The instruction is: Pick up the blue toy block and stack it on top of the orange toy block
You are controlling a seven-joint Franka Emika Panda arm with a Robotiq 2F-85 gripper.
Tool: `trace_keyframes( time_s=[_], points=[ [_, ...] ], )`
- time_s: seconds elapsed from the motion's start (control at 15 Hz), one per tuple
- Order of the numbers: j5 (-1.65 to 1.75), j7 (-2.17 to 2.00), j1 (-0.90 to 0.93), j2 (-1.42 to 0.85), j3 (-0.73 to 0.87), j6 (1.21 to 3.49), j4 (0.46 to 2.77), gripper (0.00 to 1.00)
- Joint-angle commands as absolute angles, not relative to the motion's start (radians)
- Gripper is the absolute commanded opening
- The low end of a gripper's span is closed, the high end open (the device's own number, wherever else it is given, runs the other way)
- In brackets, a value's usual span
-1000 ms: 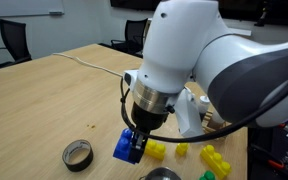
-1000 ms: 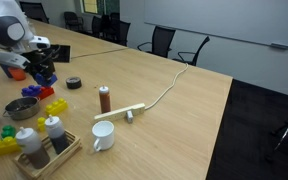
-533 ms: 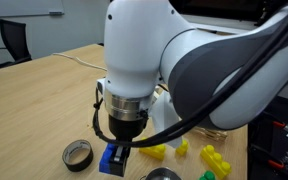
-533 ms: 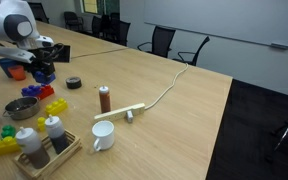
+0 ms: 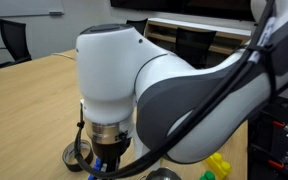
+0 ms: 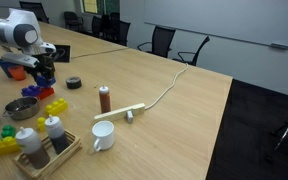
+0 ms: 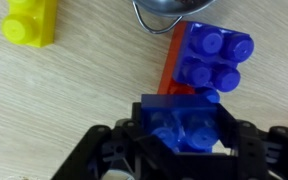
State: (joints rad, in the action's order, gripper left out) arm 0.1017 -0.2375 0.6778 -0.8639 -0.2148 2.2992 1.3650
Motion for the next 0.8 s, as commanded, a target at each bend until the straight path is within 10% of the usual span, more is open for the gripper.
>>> trace_keyframes(
  time_s=[0.0,0.73],
  points=[
    [0.100,-0.250,0.716,-0.930,-0.190,2.228,1.240,0.44],
    [0.083,-0.347,0.763,-1.031,-0.153,2.023,1.047,0.44]
  ],
)
